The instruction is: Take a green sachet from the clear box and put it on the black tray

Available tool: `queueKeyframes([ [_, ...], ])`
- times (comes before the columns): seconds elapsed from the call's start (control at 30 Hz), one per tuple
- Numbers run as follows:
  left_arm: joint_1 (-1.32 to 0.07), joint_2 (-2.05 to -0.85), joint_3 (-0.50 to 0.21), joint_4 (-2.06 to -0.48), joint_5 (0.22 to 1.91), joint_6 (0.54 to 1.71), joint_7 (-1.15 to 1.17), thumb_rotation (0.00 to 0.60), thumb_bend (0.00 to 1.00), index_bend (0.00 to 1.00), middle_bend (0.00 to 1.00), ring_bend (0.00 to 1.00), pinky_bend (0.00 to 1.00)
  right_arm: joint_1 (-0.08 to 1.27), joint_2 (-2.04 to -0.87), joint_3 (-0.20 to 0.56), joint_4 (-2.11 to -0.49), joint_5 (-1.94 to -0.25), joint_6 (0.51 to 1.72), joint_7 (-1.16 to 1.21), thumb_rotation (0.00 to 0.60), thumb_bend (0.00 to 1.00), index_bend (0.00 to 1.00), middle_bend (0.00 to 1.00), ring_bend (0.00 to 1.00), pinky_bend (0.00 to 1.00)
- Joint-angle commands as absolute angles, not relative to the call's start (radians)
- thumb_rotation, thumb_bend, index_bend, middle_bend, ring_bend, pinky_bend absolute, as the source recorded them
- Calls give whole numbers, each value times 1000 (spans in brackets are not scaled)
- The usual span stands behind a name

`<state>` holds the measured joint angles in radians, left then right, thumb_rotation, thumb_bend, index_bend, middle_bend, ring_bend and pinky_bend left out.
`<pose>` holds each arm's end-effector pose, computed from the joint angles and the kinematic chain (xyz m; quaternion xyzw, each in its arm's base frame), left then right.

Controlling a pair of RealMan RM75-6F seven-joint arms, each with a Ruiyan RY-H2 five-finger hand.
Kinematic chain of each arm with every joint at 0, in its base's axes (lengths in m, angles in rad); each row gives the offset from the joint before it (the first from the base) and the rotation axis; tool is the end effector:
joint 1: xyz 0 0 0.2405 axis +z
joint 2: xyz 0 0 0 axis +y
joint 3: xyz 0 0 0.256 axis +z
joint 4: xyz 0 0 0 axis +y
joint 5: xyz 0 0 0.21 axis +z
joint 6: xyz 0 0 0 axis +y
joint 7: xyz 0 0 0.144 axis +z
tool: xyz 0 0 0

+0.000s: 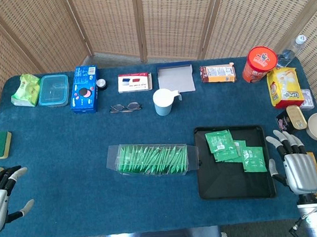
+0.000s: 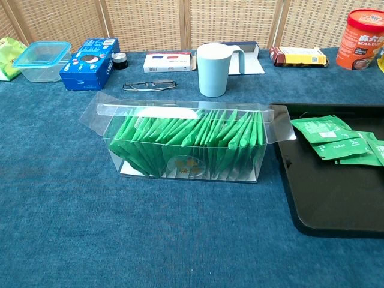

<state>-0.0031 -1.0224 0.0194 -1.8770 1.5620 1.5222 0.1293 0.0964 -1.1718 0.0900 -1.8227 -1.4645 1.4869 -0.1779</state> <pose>-0.2727 0.1406 0.1613 -0.5959 -0.4191 -0.3787 0.5708 -0.2613 -0.1878 0.1351 0.5711 -0.4079 0.4222 0.5738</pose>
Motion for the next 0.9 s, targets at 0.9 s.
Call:
queueKeyframes([
  [0.9, -12, -979, -4, -1888, 1562, 1541, 97, 600, 189, 179, 164, 127, 262, 307, -1081, 94, -1987, -1698, 1250, 69, 600, 360, 109, 114, 64, 109],
])
